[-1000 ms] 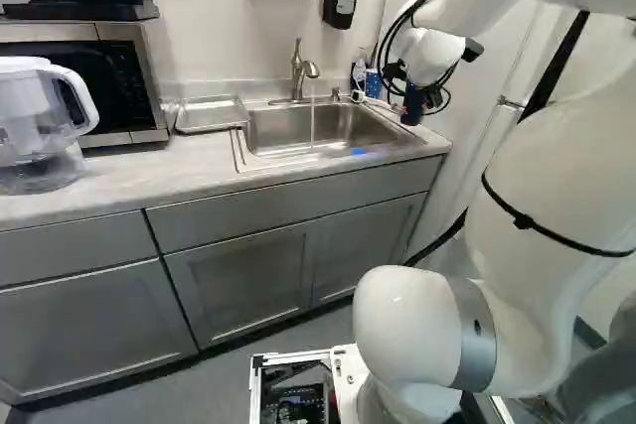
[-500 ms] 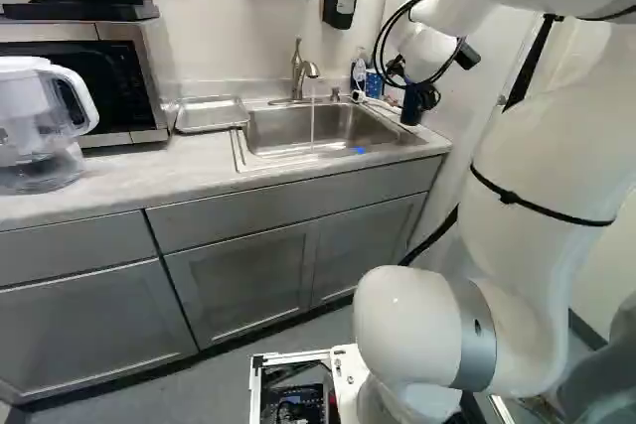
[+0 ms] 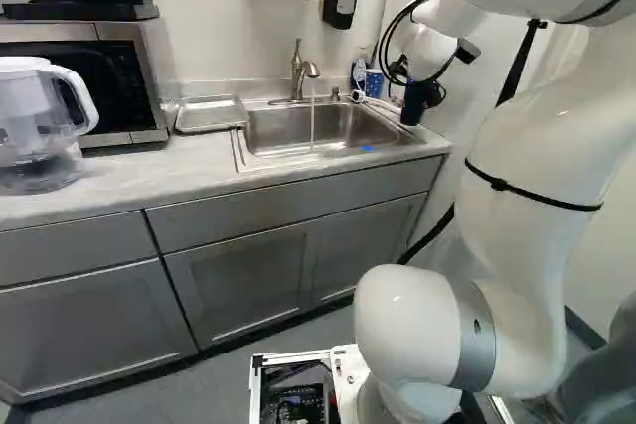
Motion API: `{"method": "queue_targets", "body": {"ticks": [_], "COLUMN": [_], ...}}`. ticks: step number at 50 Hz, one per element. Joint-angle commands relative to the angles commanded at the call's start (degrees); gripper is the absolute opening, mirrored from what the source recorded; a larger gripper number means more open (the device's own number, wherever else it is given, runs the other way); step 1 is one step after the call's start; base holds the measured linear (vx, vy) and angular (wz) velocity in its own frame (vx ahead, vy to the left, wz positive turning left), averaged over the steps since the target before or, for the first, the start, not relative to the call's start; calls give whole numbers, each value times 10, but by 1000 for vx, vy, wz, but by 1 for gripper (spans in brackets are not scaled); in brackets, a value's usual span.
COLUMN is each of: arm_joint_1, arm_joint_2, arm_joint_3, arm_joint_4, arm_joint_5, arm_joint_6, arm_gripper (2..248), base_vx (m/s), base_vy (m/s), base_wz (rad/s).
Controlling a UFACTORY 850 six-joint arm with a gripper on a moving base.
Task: Rinse the cup and place it in the tray
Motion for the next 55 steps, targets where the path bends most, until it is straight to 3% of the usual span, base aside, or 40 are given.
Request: {"method": "queue_targets", "body": {"ticks": [33,55], "arm_joint_1": [0,0], "arm_joint_2": [0,0], "arm_joint_3": [0,0], "arm_joint_4": [0,7], "arm_joint_5": [0,0], "arm_joint_6": [-198,-198], "arm_gripper": [247,247], "base_vx": [0,0], "base_vy": [0,0], "base_wz": [0,0]}}
